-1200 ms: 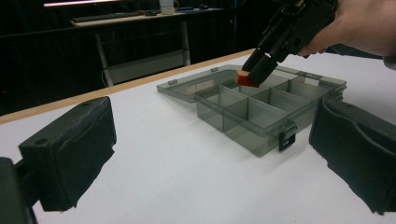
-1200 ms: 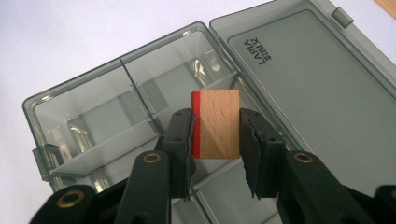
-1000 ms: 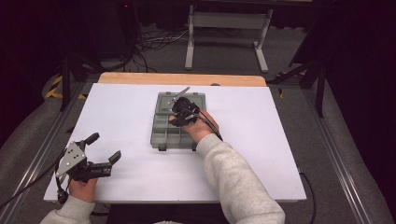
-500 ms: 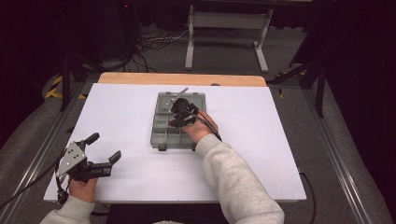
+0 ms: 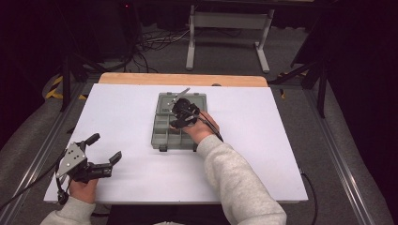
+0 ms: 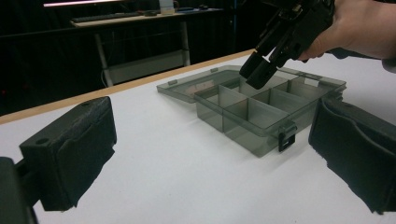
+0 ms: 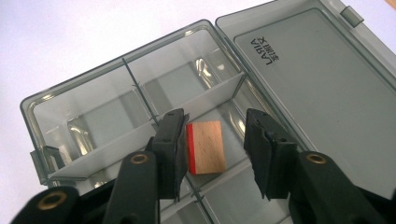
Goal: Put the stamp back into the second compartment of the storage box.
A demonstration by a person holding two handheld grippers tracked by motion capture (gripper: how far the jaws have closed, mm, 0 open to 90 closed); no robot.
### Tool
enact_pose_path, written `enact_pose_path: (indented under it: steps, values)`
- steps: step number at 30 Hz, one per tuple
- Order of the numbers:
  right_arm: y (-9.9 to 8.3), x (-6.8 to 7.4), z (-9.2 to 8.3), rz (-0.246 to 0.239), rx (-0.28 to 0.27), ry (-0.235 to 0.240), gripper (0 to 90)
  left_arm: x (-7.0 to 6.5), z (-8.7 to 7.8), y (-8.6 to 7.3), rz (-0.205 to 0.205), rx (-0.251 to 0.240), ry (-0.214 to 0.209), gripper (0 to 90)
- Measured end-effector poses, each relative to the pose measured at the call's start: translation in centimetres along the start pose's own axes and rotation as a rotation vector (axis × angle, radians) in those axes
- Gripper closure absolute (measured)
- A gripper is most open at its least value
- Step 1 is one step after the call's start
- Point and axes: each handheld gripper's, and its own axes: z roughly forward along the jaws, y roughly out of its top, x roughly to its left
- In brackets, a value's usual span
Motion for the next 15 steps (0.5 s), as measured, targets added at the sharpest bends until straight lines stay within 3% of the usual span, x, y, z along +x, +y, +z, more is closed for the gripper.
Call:
enact_pose_path:
  steps: [10, 15]
  values:
    - [0.11, 0.17, -0.37, -0.007, -0.031, 0.000, 45.0, 0.04, 0.01, 0.04, 0.005, -0.001, -0.002, 1.7]
    - [0.23, 0.30, -0.94, -0.007, -0.072, 0.005, 33.1, 0.04, 0.07, 0.06, 0.005, -0.001, -0.002, 1.7]
